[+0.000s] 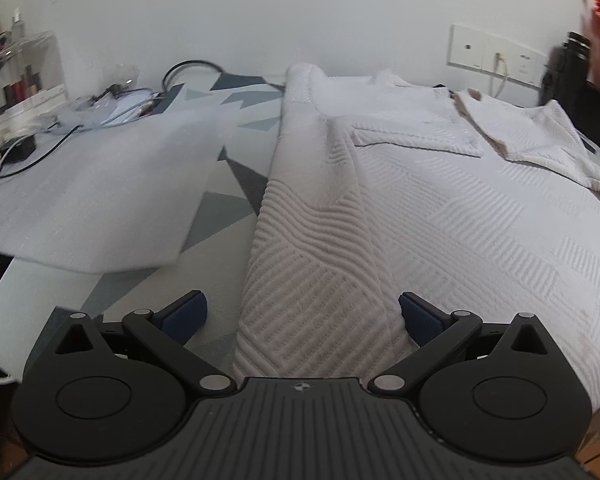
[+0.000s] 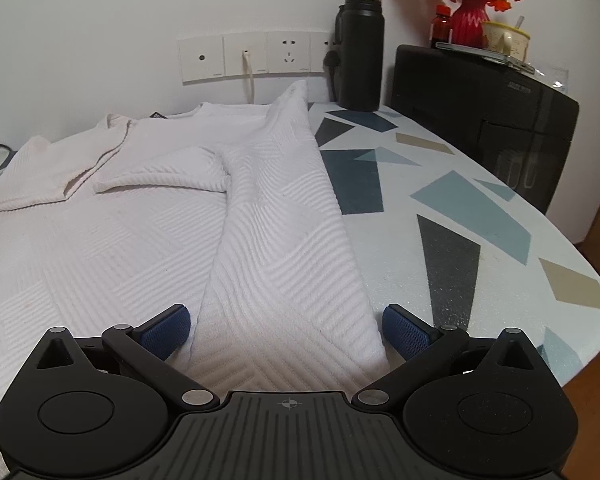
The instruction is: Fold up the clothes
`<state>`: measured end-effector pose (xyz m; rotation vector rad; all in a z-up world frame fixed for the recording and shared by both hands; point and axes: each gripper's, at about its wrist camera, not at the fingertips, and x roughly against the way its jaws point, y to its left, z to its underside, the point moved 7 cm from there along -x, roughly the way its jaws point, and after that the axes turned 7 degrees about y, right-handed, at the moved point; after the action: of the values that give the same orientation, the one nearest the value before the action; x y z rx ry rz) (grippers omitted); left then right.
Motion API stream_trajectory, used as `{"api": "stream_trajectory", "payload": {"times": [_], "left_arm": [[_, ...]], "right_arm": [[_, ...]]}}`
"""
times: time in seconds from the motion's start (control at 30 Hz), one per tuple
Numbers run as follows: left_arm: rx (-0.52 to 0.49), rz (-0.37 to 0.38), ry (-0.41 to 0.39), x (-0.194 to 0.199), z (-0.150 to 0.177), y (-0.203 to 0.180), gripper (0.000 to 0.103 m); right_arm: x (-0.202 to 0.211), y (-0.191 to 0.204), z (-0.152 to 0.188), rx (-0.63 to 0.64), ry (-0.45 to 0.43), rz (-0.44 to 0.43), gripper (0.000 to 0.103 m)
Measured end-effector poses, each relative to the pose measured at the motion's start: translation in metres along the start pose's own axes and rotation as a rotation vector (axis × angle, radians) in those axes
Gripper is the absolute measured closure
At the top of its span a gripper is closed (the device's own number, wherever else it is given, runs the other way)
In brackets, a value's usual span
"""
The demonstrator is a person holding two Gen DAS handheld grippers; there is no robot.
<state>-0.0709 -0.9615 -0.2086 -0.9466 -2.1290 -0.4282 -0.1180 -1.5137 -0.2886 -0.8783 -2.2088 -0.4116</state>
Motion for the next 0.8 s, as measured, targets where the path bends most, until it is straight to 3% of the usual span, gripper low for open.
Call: {"api": "stream_trajectory", "payload": {"times": [0.13,0.2,0.23,0.3,0.47,0.57,0.8], "left_arm": [[-0.044,0.050,0.011,-0.002,-0.002,0.002,0.000],[-0.057,0.085,0.018,0.003,-0.002,0.002,0.004],[-0.063,0.108,0.003,0.009,0.000,0.002,0.008],[-0.077,0.154,-0.037,0.028,0.007,0.001,0.009],[-0.090,0.247,-0.083,0.077,0.042,0.006,0.009],[-0.142,0.247,-0.059,0.086,0.068,0.011,0.009],[-0.341,0.213,0.027,0.057,0.109,0.015,0.009]], "right_arm": [[0.002,0.000,-0.001,0.010,0.021,-0.031,0.001],[0.010,-0.002,0.001,-0.014,0.033,-0.086,0.001],[0.018,-0.005,0.003,-0.029,0.030,-0.116,0.001],[0.036,-0.013,0.009,-0.045,0.014,-0.153,0.001],[0.079,-0.035,0.046,-0.041,0.039,-0.149,0.001],[0.079,-0.033,0.072,0.032,0.091,-0.142,0.001],[0.050,-0.020,0.110,0.234,0.169,-0.149,0.009]]}}
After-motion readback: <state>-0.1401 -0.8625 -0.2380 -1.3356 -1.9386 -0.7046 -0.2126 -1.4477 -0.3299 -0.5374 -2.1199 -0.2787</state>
